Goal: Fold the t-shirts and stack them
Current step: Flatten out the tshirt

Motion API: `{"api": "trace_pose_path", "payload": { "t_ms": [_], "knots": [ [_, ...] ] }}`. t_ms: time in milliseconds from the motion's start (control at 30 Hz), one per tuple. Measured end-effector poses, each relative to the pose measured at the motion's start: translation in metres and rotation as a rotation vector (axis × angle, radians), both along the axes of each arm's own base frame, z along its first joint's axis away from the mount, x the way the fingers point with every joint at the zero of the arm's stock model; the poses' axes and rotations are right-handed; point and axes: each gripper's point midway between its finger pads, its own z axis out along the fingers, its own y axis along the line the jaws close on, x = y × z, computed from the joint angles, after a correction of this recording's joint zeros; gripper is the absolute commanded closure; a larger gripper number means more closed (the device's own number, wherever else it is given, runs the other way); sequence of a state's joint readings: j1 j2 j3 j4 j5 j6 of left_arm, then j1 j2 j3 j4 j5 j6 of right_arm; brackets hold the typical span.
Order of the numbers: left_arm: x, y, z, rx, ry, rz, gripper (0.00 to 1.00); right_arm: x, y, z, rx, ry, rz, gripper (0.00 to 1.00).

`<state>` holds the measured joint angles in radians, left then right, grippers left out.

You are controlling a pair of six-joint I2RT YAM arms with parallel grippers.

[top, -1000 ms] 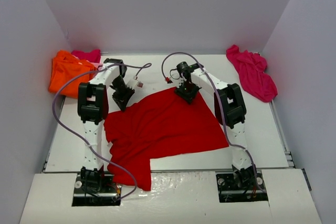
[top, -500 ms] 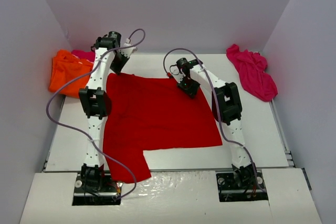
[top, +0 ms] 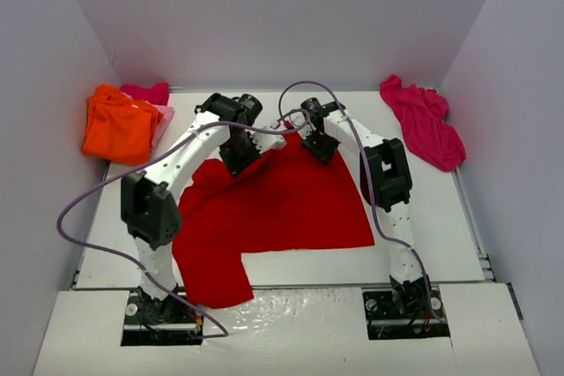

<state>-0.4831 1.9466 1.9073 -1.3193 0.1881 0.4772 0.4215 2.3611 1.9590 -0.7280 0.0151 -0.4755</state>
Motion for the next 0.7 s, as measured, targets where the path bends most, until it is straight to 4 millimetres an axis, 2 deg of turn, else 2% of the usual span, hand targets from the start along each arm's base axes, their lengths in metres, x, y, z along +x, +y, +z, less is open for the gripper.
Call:
{"api": "trace_pose_path", "payload": {
  "t_ms": [67, 133, 167, 267, 367, 400, 433, 500, 567, 700],
  "knots": [
    [-0.026, -0.015, 0.022, -0.059, -0.031, -0.056, 1.0, 0.0, -0.002, 0.0, 0.001, -0.002, -0.004, 0.75],
    [-0.049, -0.016, 0.036, -0.112, -0.034, -0.073, 0.99, 0.0, -0.004, 0.0, 0.001, -0.003, -0.009, 0.74],
    [-0.058, -0.012, 0.038, -0.13, -0.029, -0.069, 0.95, 0.001, -0.005, 0.0, 0.001, -0.004, -0.012, 0.74],
    [-0.092, 0.006, 0.017, -0.13, 0.09, -0.049, 0.87, 0.003, -0.013, 0.001, 0.001, -0.008, -0.039, 0.69],
    [-0.122, 0.019, -0.021, -0.087, 0.266, -0.042, 0.82, 0.007, -0.026, 0.002, -0.002, -0.015, -0.086, 0.69],
    [-0.13, 0.021, -0.033, -0.074, 0.323, -0.05, 0.79, 0.009, -0.031, 0.003, -0.005, -0.018, -0.102, 0.69],
    [-0.137, 0.022, -0.042, -0.063, 0.372, -0.059, 0.72, 0.01, -0.037, 0.003, -0.011, -0.02, -0.118, 0.68],
    [-0.145, 0.022, -0.055, -0.053, 0.436, -0.072, 0.62, 0.01, -0.049, 0.004, -0.025, -0.022, -0.146, 0.65],
    [-0.148, 0.02, -0.06, -0.063, 0.465, -0.092, 0.61, 0.01, -0.061, 0.004, -0.041, -0.024, -0.168, 0.64],
    [-0.145, 0.017, -0.056, -0.079, 0.446, -0.104, 0.6, 0.009, -0.071, 0.005, -0.051, -0.025, -0.19, 0.64]
  ]
}}
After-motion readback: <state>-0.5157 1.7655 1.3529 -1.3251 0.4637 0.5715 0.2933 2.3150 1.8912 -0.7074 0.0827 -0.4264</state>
